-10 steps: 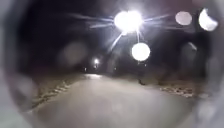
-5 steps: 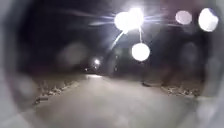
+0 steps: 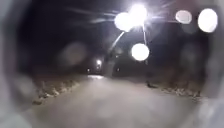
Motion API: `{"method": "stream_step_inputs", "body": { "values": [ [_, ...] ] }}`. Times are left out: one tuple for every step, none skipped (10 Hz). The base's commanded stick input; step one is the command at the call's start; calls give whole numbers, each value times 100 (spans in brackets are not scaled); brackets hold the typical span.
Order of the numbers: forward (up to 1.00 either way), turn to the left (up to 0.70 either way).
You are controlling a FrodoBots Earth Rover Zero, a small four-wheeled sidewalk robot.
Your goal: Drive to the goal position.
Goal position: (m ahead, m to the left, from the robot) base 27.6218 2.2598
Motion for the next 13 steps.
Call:
{"method": "stream_step_inputs", "body": {
  "values": [
    [85, 9],
    [85, 4],
    [85, 3],
    [85, 3],
    [85, 8],
    [85, 13],
    [85, 4],
    [85, 3],
    [85, 3],
    [85, 3],
    [85, 8],
    [85, 7],
    [85, 5]
  ]
}}
